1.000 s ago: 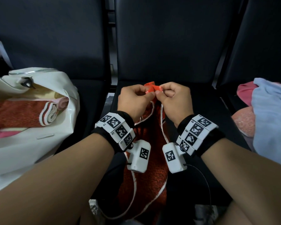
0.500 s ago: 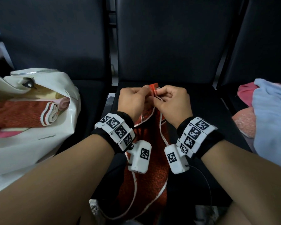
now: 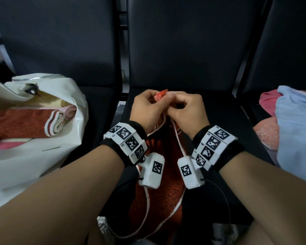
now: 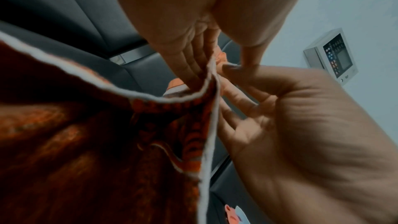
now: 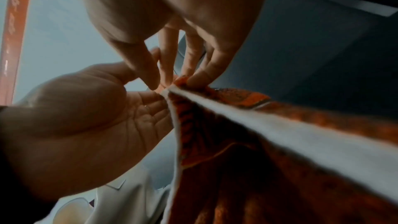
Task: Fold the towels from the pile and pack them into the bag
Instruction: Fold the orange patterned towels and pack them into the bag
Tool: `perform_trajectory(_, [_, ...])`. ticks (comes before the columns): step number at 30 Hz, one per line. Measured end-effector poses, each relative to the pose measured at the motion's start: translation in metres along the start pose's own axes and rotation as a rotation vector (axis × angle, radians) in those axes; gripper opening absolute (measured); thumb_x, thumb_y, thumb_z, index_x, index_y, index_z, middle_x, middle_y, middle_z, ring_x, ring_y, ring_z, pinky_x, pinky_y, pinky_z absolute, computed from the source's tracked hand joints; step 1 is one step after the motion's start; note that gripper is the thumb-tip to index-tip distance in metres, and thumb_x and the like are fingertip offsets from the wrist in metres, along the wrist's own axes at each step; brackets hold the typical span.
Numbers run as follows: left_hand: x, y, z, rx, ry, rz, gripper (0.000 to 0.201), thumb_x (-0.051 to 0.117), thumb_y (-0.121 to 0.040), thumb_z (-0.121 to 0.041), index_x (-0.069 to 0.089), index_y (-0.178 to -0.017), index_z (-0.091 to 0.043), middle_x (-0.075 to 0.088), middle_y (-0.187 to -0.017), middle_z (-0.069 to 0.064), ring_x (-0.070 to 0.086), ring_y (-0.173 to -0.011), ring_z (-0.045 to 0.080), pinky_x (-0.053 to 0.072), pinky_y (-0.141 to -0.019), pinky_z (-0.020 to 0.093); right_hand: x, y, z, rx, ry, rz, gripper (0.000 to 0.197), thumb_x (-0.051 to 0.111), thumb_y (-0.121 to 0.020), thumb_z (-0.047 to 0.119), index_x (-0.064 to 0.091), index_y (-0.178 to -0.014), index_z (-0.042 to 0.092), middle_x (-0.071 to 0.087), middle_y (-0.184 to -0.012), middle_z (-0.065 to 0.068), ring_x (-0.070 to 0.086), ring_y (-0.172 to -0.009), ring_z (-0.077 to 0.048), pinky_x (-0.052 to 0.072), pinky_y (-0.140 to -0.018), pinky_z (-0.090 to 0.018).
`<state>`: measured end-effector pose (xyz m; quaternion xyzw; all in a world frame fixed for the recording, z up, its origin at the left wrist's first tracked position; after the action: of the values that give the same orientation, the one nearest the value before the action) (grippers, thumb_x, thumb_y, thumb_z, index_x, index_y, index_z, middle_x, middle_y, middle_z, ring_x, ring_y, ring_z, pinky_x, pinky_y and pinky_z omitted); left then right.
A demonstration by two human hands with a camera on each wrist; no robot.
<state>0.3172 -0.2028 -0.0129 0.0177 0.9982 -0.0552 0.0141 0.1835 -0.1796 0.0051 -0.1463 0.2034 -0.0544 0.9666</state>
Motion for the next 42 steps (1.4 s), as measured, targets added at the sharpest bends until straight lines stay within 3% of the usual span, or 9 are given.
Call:
perform_trajectory(3, [-0.005, 0.000, -0.001, 0.044, -0.049, -0.024, 0.015, 0.079, -0.087, -0.024, 0.074, -0.098, -0.015, 0.078, -0.093, 0.005, 0.076, -0.090, 0.021, 0.060, -0.089, 0.049, 0.006, 0.000, -0.004, 0.035, -0.058, 0.064, 0.031, 0.068, -0.084, -0.003, 0.080, -0.103, 0.017, 0.071, -0.118, 0.009, 0.065, -0.112, -0.003, 0.054, -0.098, -0.029])
perform_trajectory(7, [-0.006, 0.001, -0.008, 0.072, -0.081, -0.019, 0.009, 0.070, -0.095, -0.016, 0.075, -0.102, -0.014, 0.078, -0.094, 0.003, 0.076, -0.089, 0.018, 0.061, -0.088, 0.046, -0.001, -0.004, -0.010, 0.136, -0.154, -0.027, 0.024, 0.063, -0.087, -0.006, 0.076, -0.077, 0.011, 0.077, -0.102, -0.002, 0.074, -0.094, -0.018, 0.060, -0.087, -0.044])
perform_trajectory(13, [-0.002, 0.002, -0.009, -0.017, 0.001, 0.015, 0.024, 0.053, -0.105, -0.020, 0.074, -0.094, -0.019, 0.077, -0.093, 0.010, 0.075, -0.089, 0.029, 0.060, -0.088, 0.052, -0.022, -0.011, -0.019, 0.219, -0.130, -0.197, 0.011, 0.064, -0.095, 0.007, 0.062, -0.091, 0.017, 0.075, -0.096, -0.003, 0.075, -0.073, -0.014, 0.053, -0.055, -0.024])
perform_trajectory(17, [0.003, 0.006, -0.008, -0.048, 0.090, 0.068, 0.030, 0.044, -0.108, -0.019, 0.069, -0.095, -0.012, 0.074, -0.081, 0.005, 0.072, -0.078, 0.022, 0.057, -0.079, 0.041, -0.033, -0.020, -0.038, 0.272, -0.009, -0.265, 0.005, 0.067, -0.092, 0.029, 0.067, -0.097, 0.028, 0.073, -0.099, 0.004, 0.071, -0.090, -0.012, 0.059, -0.085, -0.041])
perform_trajectory(19, [0.003, 0.008, -0.011, -0.049, 0.125, 0.071, 0.033, 0.041, -0.109, -0.019, 0.066, -0.089, -0.012, 0.069, -0.072, -0.001, 0.067, -0.069, 0.015, 0.054, -0.073, 0.035, -0.034, -0.021, -0.042, 0.326, -0.038, -0.242, 0.024, 0.058, -0.093, 0.042, 0.070, -0.099, 0.023, 0.073, -0.100, 0.003, 0.069, -0.097, -0.016, 0.055, -0.094, -0.048])
perform_trajectory(26, [-0.009, 0.005, -0.017, -0.053, 0.162, -0.107, 0.034, 0.041, -0.105, -0.019, 0.062, -0.082, -0.009, 0.061, -0.066, -0.002, 0.060, -0.062, 0.010, 0.052, -0.062, 0.026, -0.018, -0.018, -0.036, 0.326, -0.235, -0.014, 0.040, 0.047, -0.104, 0.041, 0.074, -0.102, 0.011, 0.077, -0.103, -0.005, 0.071, -0.104, -0.019, 0.049, -0.105, -0.047])
perform_trajectory(32, [-0.014, 0.006, -0.024, -0.005, 0.121, -0.134, 0.036, 0.036, -0.108, -0.017, 0.059, -0.081, -0.010, 0.061, -0.066, -0.003, 0.061, -0.057, 0.003, 0.051, -0.055, 0.017, -0.013, -0.014, -0.020, 0.342, -0.353, 0.075, 0.074, 0.044, -0.089, 0.074, 0.074, -0.108, 0.009, 0.077, -0.104, -0.004, 0.072, -0.103, -0.017, 0.049, -0.101, -0.042])
perform_trajectory(38, [-0.013, 0.003, -0.020, 0.014, 0.073, -0.136, 0.032, 0.038, -0.105, -0.018, 0.059, -0.083, -0.008, 0.060, -0.075, 0.006, 0.059, -0.073, 0.022, 0.051, -0.066, 0.033, -0.005, -0.011, -0.018, 0.319, -0.359, 0.116, 0.040, 0.073, -0.088, 0.037, 0.067, -0.117, 0.009, 0.076, -0.108, -0.007, 0.073, -0.102, -0.022, 0.052, -0.102, -0.046])
perform_trajectory(42, [-0.015, 0.002, -0.017, 0.019, 0.044, -0.160, 0.031, 0.040, -0.105, -0.020, 0.060, -0.086, -0.007, 0.060, -0.078, 0.008, 0.060, -0.075, 0.024, 0.051, -0.067, 0.034, -0.004, -0.010, -0.015, 0.284, -0.386, 0.124, 0.042, 0.074, -0.077, 0.022, 0.066, -0.114, 0.004, 0.075, -0.105, -0.011, 0.072, -0.098, -0.025, 0.056, -0.093, -0.041])
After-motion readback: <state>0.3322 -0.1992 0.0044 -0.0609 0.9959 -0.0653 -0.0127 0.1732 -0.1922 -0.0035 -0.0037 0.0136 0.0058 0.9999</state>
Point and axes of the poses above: each hand's wrist, its own y-axis away from the middle knuckle, its own x-axis out of the palm, z = x × y, the point moved 5 cm from there along -y, towards the middle knuckle
